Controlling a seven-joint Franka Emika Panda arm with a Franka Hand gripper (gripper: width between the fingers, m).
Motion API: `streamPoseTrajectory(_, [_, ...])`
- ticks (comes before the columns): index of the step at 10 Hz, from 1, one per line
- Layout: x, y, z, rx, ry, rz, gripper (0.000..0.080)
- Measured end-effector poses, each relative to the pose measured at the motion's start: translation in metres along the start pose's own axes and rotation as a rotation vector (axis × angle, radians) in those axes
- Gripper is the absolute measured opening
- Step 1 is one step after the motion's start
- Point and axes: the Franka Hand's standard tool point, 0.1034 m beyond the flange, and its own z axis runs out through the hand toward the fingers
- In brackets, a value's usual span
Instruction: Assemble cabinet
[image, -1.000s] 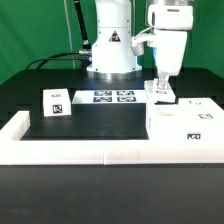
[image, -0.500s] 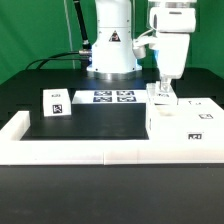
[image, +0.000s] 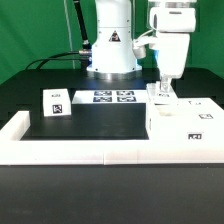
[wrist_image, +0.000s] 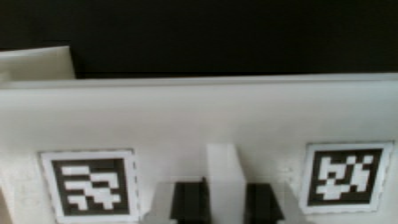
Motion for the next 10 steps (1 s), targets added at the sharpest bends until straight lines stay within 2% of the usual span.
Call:
streamPoseTrajectory(4, [-0.001, 0.001, 0.001, 0.009, -0.002, 0.0, 0.007])
streamPoseTrajectory(10, [-0.001, 0.02, 0.001, -0.008, 0.007, -0.04, 0.007])
